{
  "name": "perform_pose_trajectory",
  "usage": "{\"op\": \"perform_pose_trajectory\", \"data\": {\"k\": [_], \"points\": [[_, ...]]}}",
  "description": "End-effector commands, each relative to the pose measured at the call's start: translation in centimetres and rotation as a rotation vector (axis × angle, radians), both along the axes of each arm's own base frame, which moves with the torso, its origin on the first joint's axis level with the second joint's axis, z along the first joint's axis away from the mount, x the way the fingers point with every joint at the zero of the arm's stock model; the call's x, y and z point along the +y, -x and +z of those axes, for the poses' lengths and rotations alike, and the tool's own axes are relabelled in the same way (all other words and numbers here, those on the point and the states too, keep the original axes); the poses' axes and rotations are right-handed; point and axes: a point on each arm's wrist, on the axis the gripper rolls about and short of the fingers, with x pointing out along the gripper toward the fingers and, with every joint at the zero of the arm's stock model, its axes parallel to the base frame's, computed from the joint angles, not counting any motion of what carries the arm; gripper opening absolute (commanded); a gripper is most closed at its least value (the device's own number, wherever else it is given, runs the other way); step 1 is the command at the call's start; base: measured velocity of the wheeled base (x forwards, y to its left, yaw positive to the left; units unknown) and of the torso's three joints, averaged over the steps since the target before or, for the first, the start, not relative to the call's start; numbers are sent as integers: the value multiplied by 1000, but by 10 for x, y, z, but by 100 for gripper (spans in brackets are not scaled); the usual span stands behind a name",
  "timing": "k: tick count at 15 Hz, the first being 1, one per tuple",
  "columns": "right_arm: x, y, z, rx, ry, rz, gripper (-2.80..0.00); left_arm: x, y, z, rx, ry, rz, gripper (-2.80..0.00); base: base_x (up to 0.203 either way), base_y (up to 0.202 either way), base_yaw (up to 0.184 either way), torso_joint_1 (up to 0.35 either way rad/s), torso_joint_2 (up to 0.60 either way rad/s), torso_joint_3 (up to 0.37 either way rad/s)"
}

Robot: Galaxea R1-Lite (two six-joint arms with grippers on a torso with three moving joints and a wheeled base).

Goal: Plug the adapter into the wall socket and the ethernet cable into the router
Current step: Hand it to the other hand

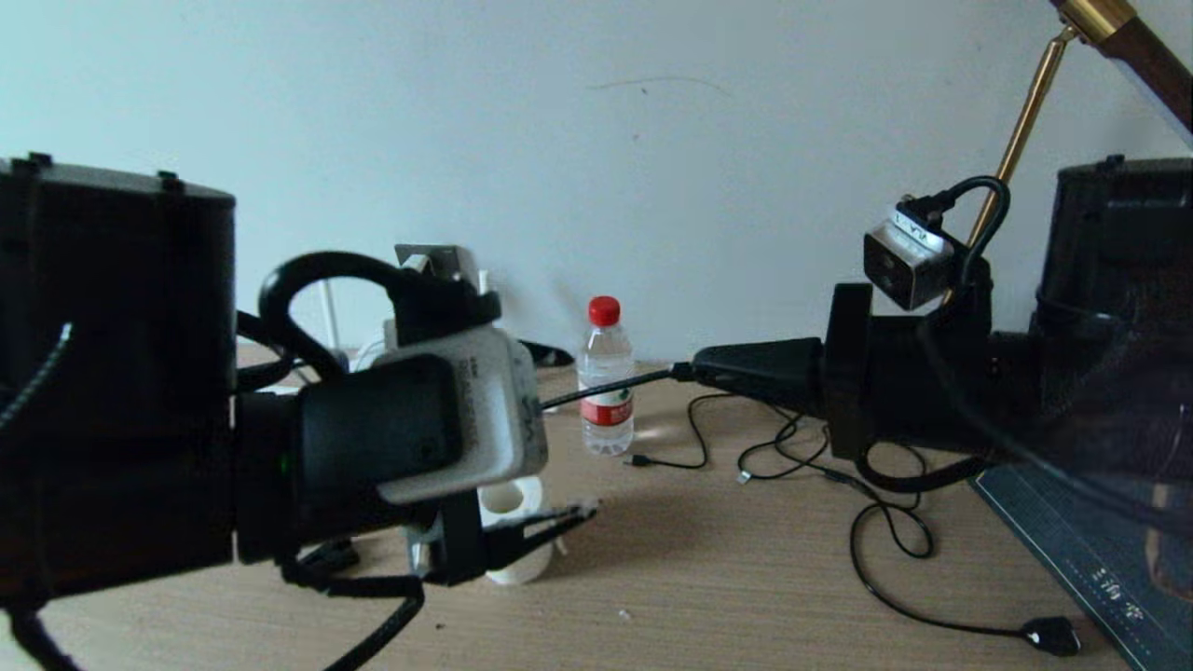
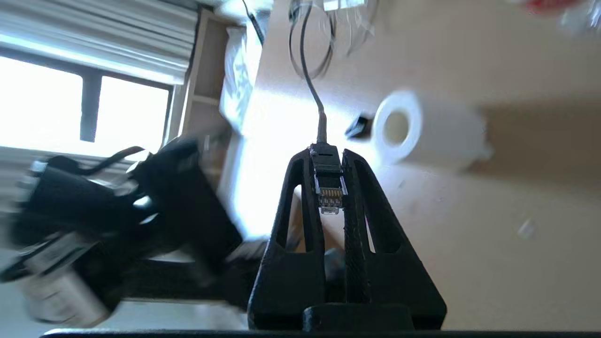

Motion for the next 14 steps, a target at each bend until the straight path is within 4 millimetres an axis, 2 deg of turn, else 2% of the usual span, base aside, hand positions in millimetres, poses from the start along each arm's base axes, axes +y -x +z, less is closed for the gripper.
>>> {"op": "perform_pose_trajectory", "data": {"k": [1, 4, 9, 14], "points": [[-1, -6, 18, 121, 25, -9, -280, -3, -18, -8, -69, 71, 15, 0, 0, 0, 0, 0, 0, 0], [0, -22, 31, 241, 45, -6, -280, 0, -41, -19, -135, 144, -9, 0, 0, 0, 0, 0, 0, 0], [-11, -47, 54, 499, -173, 114, -280, -6, -47, -11, -298, 184, -98, 0, 0, 0, 0, 0, 0, 0], [-6, -66, 49, 597, -209, 145, -280, -10, -50, -3, -344, 190, -124, 0, 0, 0, 0, 0, 0, 0]]}}
